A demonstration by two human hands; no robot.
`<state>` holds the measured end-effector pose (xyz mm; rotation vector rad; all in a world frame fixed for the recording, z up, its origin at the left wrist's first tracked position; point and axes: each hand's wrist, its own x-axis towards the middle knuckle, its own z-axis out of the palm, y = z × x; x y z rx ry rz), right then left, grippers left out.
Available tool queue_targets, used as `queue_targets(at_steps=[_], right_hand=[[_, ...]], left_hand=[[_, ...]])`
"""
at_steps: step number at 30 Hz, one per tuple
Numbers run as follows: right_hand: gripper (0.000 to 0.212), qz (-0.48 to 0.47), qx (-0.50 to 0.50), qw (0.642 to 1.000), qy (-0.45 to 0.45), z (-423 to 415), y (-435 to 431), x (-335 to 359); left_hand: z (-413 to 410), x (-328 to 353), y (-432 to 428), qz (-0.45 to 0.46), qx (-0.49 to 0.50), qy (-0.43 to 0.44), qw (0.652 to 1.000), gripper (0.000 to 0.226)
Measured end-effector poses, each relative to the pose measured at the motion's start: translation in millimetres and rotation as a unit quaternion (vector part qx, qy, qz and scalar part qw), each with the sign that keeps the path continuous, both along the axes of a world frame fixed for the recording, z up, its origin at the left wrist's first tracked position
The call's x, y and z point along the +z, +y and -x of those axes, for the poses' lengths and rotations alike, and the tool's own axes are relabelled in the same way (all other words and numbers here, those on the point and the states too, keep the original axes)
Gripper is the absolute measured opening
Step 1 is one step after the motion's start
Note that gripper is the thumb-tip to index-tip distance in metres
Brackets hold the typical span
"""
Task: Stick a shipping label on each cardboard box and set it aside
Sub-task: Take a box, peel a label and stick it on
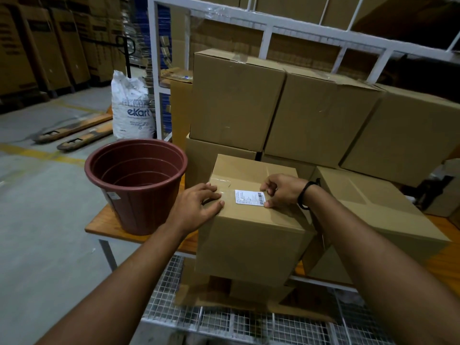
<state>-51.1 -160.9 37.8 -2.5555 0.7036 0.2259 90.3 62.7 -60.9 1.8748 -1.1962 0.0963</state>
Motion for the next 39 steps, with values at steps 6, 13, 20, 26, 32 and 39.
queue_targets(at_steps=[6, 13, 20, 26, 32, 39], right_hand=[[0.04, -0.001, 0.002, 1.0, 0.005, -1.7, -1.4, -0.1], [0.045, -0.048, -0.012, 0.999, 0.011, -4.5, -2.1, 4.8], [0.03, 0.048, 0.009, 0.997, 0.067, -11.4, 6.9, 9.3], [0.033, 0.036, 0.014, 0.995, 0.092, -16.0, 7.8, 17.1], [0.035, -0.021, 0.006, 0.998, 0.064, -10.1, 2.4, 12.6], [0.041, -0.011, 0.019, 0.999, 0.049, -9.1, 2.7, 10.8]], left_hand=[[1.0, 0.0, 0.2, 0.003, 0.001, -0.001, 1.0, 0.038], [0.0, -0.9, -0.8, -0.006, 0.004, -0.01, 1.0, 0.039], [3.2, -0.6, -2.3, -0.004, 0.018, -0.026, 0.999, 0.038], [4.4, -2.1, -0.4, -0.007, 0.023, -0.023, 0.999, 0.04], [5.5, -2.4, -0.4, -0.008, 0.021, -0.026, 0.999, 0.04], [4.7, -3.8, -0.8, -0.008, 0.025, -0.028, 0.999, 0.039]])
